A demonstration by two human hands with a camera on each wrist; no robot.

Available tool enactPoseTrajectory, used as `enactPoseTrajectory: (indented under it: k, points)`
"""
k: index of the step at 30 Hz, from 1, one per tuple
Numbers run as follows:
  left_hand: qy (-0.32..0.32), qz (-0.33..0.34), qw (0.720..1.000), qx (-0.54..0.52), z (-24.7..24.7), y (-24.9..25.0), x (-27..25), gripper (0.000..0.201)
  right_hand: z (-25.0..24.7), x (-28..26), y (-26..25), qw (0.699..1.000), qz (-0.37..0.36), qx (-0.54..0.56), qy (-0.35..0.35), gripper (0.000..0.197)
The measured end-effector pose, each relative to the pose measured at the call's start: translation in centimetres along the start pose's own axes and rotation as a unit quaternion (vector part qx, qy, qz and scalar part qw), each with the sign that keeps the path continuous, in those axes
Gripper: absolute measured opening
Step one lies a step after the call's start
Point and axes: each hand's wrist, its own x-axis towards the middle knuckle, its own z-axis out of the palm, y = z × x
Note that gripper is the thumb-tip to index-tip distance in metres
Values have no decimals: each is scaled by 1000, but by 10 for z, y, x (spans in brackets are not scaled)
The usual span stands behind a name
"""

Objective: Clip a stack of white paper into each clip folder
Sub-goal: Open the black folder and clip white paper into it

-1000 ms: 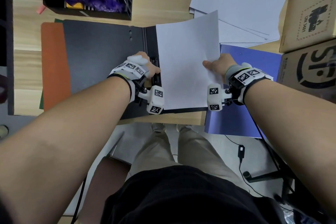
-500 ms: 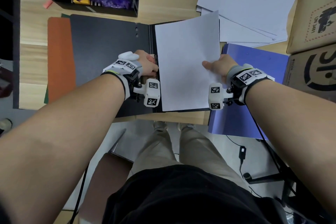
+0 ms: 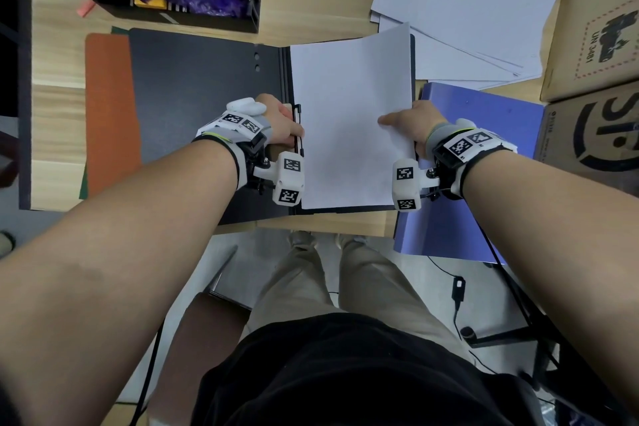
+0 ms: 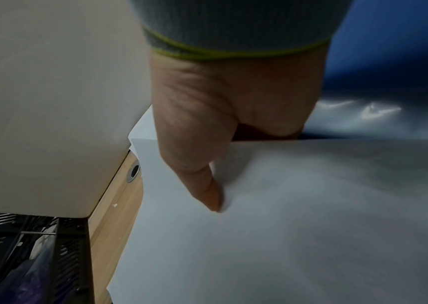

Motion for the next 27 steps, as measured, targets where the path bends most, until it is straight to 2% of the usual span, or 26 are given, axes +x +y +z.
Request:
enactPoseTrajectory:
  k: [4,10,16,18,20,24,27]
  points:
    - [13,13,998,54,1,0,2,37,1,5,3,1000,-3,19,-4,63]
    - [35,12,993,113,6,6,-1,52,2,5,1,1000,-12,14,-7,52]
    - [78,29,974,210,14,10,-4,58,4,12,-1,997,-20,-77,-1,33]
    - [92,32,969,229,16,10,-2,54,7,13,-2,994,-22,-105,4,29]
    - [96,36,961,255,17,12,-5,38,10,13,-3,990,-26,-135,7,26]
    - [100,51,954,277,15,14,-8,45,15,15,-5,986,-20,-167,-8,15]
    - [100,50,946,304,10,10,-6,45,21,14,-10,982,-24,-184,-24,18]
